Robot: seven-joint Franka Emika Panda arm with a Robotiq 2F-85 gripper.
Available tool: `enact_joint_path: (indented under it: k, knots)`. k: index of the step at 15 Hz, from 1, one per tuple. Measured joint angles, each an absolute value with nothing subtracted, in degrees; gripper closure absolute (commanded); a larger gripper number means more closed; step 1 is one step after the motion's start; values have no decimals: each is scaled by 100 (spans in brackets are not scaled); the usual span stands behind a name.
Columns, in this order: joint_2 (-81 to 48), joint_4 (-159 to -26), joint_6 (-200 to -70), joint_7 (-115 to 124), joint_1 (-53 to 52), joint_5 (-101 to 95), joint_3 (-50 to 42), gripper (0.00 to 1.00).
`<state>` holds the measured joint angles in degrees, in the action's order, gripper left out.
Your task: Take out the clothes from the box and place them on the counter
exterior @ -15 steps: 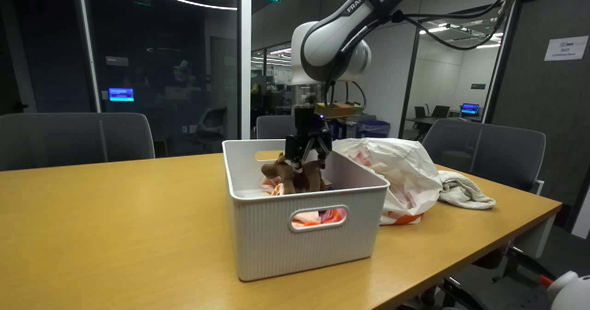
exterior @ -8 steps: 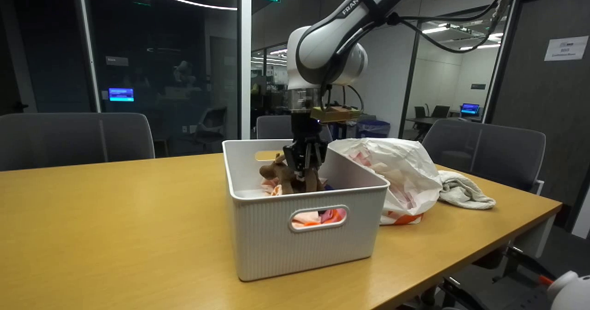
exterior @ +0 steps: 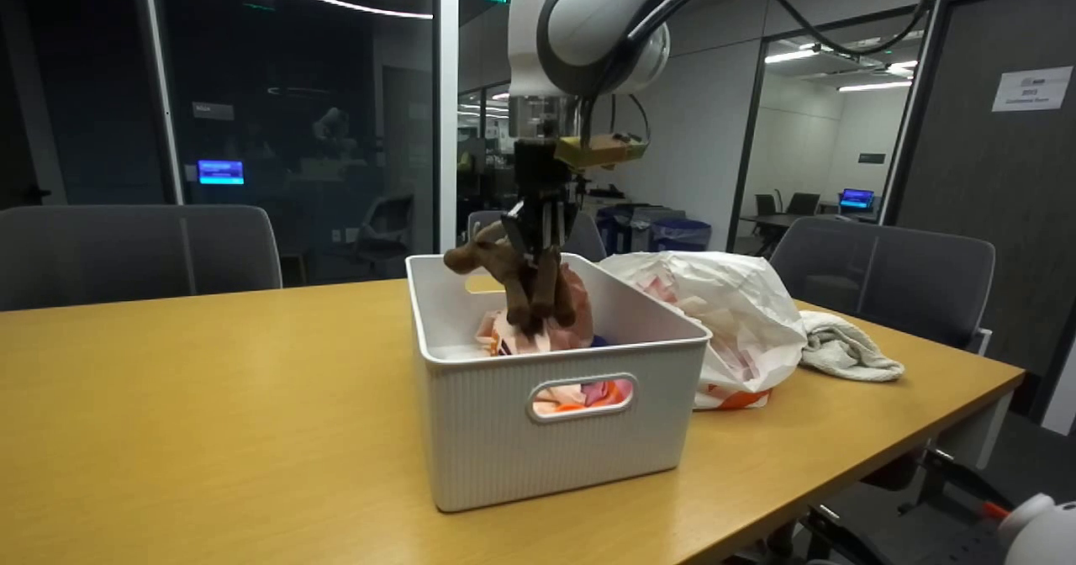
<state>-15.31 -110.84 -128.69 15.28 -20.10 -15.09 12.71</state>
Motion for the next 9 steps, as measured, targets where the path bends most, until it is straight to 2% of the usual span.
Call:
enact_joint_path:
  k: [6,9]
  knots:
    - [-418,-11272,-12800,2655,-1973,-2445,1080,93]
    - [-6,-11557,-12616,2542,-1852,-1631,1113,92]
